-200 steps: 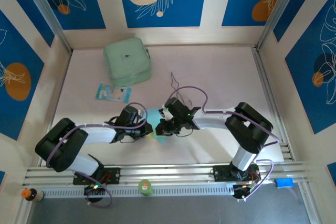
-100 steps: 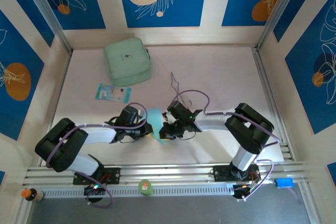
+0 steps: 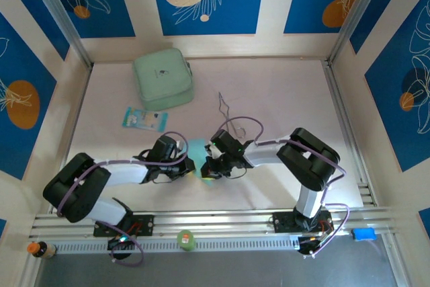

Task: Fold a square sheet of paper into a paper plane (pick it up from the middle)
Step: Perform the third fold on the triangle at the bottom-center of the table.

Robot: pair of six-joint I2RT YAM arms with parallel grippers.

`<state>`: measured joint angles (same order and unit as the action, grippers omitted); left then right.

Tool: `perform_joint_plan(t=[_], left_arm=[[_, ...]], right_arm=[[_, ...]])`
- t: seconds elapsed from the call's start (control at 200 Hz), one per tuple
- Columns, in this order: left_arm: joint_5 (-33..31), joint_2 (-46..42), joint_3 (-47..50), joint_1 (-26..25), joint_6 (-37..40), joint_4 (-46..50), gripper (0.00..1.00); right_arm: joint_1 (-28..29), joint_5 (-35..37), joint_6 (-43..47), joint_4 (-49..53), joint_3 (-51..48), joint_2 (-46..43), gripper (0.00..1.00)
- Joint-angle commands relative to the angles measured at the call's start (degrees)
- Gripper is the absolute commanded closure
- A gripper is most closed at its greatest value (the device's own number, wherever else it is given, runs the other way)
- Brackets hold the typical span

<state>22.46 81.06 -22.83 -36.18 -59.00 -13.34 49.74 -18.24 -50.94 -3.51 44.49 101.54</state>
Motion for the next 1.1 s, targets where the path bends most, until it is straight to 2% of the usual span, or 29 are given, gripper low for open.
perform_joint_plan(t=[0.0,0.105,0.245,0.425,0.63,0.76,1.095], left_arm=[[1.27,-3.94,-2.86,-0.27,2.72,4.74,0.95],[1.36,-6.60,-4.05,-0.35,3.39,8.01,0.93],[0.75,-7.32,-2.66,-1.70,1.38,7.43,0.98],[-0.09,-3.62,-1.52,-4.63,-0.77,3.14,0.99],[-4.32,0.15,-0.09,-4.60,0.34,2.86,1.00],[-4.55,1.95,1.48,-2.62,1.16,0.79,1.00],[1.14,3.35,3.89,4.00,3.17,-3.63,0.99]], right_arm=[[0.45,2.16,-1.78,3.85,-3.43,0.11,0.99],[0.45,2.72,-1.57,4.14,-3.32,-0.15,0.99],[0.54,3.34,-1.66,4.45,-3.14,-0.28,0.99],[0.54,3.73,-1.81,4.40,-3.40,-0.50,1.00],[0.55,3.72,-1.94,4.26,-3.59,-0.16,1.00],[0.62,3.73,-1.86,4.25,-4.05,0.06,1.00],[0.62,3.90,-1.74,4.10,-4.98,0.07,1.00]])
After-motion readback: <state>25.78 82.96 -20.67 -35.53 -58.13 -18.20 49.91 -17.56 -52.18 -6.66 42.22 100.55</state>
